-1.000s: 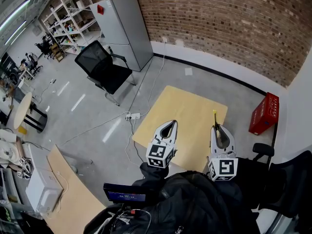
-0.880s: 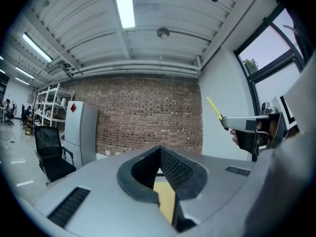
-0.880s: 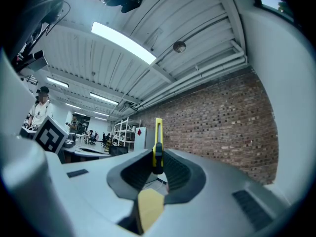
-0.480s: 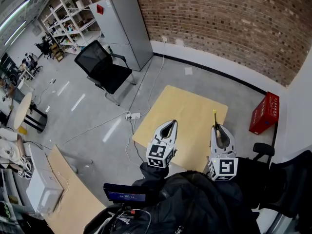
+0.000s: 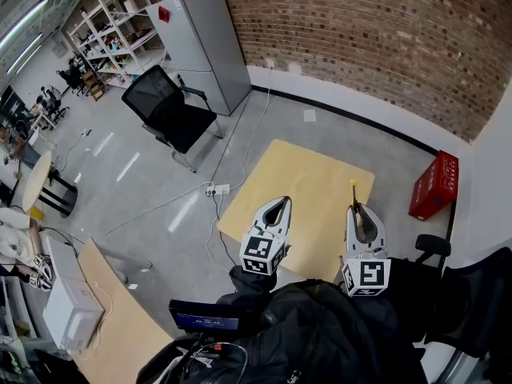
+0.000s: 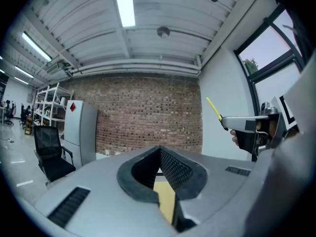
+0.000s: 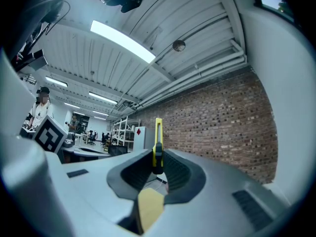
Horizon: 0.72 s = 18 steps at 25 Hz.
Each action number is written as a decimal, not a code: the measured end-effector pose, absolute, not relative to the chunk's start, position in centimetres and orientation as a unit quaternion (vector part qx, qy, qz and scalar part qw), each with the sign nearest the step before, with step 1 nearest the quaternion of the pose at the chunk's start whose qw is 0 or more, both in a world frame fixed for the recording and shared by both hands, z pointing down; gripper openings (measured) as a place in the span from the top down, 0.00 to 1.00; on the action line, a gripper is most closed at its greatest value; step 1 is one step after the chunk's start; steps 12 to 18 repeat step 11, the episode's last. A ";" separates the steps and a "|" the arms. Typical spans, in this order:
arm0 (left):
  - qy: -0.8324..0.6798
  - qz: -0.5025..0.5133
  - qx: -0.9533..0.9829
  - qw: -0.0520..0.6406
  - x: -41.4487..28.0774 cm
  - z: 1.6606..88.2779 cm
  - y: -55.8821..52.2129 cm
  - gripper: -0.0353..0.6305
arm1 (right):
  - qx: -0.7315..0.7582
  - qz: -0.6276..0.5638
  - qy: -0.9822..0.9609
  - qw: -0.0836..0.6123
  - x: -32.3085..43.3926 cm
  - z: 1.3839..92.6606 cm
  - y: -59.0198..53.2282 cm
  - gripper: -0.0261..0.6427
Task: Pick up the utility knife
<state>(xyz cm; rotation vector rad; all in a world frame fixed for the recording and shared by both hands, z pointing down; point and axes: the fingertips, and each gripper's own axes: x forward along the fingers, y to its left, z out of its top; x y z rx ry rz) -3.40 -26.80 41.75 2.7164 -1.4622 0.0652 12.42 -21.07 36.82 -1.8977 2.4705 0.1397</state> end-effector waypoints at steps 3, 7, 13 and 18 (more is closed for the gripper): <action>-0.473 0.022 0.880 0.028 -3.5 41.8 -27.0 0.95 | -0.608 0.045 0.792 0.012 12.3 36.8 -21.2 0.86; -0.474 0.023 0.880 0.028 -3.7 41.8 -27.2 0.95 | -0.607 0.045 0.793 0.010 12.1 36.8 -21.4 0.86; -0.474 0.022 0.880 0.029 -4.0 41.7 -27.5 0.95 | -0.607 0.045 0.793 0.010 11.8 36.7 -21.8 0.86; -0.474 0.022 0.880 0.029 -4.0 41.7 -27.5 0.95 | -0.607 0.045 0.793 0.010 11.8 36.7 -21.8 0.86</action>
